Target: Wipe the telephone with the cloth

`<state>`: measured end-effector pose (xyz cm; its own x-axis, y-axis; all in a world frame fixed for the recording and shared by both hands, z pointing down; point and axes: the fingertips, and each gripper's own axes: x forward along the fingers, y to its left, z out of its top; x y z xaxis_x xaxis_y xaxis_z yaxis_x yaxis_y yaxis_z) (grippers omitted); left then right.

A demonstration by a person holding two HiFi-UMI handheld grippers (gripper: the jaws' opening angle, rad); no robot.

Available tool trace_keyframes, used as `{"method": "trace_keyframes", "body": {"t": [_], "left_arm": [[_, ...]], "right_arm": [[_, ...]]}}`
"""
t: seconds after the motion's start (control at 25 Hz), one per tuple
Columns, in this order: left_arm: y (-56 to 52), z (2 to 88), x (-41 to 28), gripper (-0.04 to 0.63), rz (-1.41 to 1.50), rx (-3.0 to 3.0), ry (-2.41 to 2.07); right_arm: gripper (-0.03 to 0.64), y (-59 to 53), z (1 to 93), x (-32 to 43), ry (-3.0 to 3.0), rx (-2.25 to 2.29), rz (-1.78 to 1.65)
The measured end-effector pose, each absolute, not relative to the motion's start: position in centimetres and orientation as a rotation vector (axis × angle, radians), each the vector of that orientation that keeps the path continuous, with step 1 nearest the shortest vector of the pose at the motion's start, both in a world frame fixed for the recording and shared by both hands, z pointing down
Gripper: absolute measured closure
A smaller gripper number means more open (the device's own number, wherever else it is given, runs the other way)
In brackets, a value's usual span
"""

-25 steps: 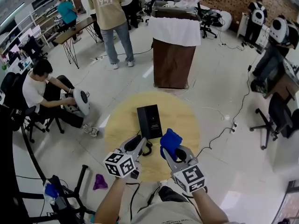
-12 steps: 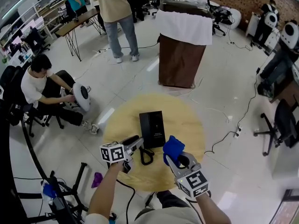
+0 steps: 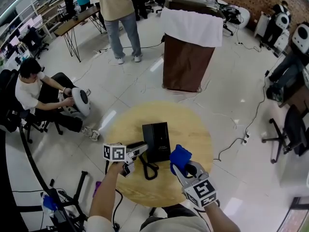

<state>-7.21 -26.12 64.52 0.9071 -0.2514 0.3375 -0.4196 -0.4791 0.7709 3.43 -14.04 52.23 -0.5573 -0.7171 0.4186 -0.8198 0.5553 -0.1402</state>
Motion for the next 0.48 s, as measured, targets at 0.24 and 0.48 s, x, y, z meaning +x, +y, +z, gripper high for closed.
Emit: {"method": "trace_keyframes", "body": {"t": [0.24,0.48], "left_arm": [[-26.2,64.9,-6.3,0.514,0.245,2.074,-0.329],[-26.2,64.6,-6.1,0.526,0.215,2.053,-0.294]], "right_arm": [[0.555,-15.3,53.3,4.4,-2.457,1.283,0.494],[0.555,-16.5,53.4,5.0,-2.454,1.295,0.51]]}}
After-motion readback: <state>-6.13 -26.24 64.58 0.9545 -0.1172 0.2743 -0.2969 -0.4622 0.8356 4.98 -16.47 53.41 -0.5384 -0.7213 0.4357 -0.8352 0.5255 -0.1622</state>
